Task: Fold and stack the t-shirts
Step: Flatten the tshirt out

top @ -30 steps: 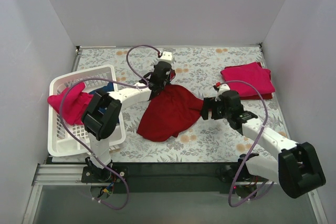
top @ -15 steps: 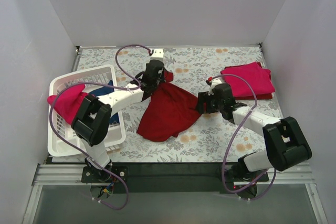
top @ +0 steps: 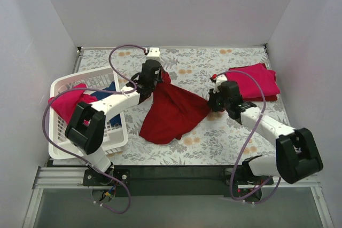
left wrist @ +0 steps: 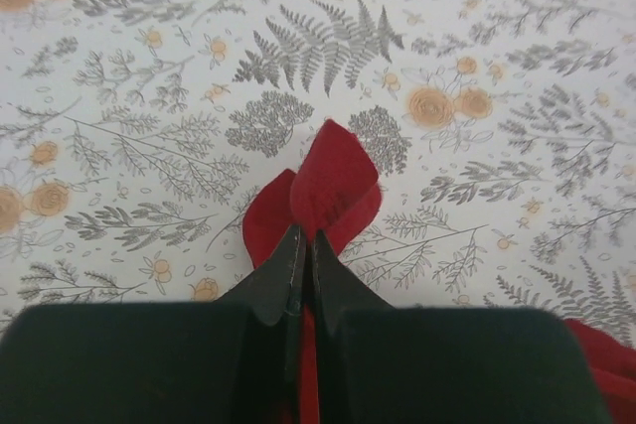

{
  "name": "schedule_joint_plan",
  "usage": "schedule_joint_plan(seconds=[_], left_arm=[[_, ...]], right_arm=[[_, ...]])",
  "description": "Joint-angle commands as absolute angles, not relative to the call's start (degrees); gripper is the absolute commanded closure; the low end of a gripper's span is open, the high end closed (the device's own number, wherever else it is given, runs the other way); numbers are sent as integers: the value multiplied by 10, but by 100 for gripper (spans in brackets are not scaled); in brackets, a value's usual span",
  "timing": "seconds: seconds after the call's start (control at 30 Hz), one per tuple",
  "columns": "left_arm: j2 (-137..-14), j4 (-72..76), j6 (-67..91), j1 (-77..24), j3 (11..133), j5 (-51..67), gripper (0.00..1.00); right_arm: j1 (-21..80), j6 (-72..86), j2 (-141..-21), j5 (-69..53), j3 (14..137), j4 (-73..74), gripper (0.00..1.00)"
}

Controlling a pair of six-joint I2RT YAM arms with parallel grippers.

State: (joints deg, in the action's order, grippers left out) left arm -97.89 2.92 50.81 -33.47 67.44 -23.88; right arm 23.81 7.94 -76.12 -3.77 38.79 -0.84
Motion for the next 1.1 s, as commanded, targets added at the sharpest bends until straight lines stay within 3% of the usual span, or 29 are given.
schedule_joint_plan(seconds=[0.0,0.2,0.37,0.43,0.47,0.53,0.63,0.77,0.97,1.07], left_arm=[[-873,49,501,-330,677,-271,100],[-758,77,480,-331,670,-289,100],[-719,82,471,-329,632,-320,100],[-725,76,481,-327,622,-361,100],[-727,74,483,-324,617,-373,100],[-732,61,498,-313,606,-395,100],[-740,58,499,-302,592,-387,100],[-772,53,499,-300,595,-363,100],[-821,46,505,-298,608,-348,100],[-827,44,508,-294,607,-343,100]], right_arm=[[238,31,-673,26,470,56,99],[240,2,-593,48,581,129,99],[241,1,-621,17,623,132,99],[241,1,-655,4,619,118,84],[241,1,-669,-12,615,112,63],[240,7,-707,14,600,105,47],[240,11,-736,53,574,105,40],[234,8,-759,41,543,103,38],[243,4,-773,-104,489,44,38],[273,3,-784,-116,470,17,38]])
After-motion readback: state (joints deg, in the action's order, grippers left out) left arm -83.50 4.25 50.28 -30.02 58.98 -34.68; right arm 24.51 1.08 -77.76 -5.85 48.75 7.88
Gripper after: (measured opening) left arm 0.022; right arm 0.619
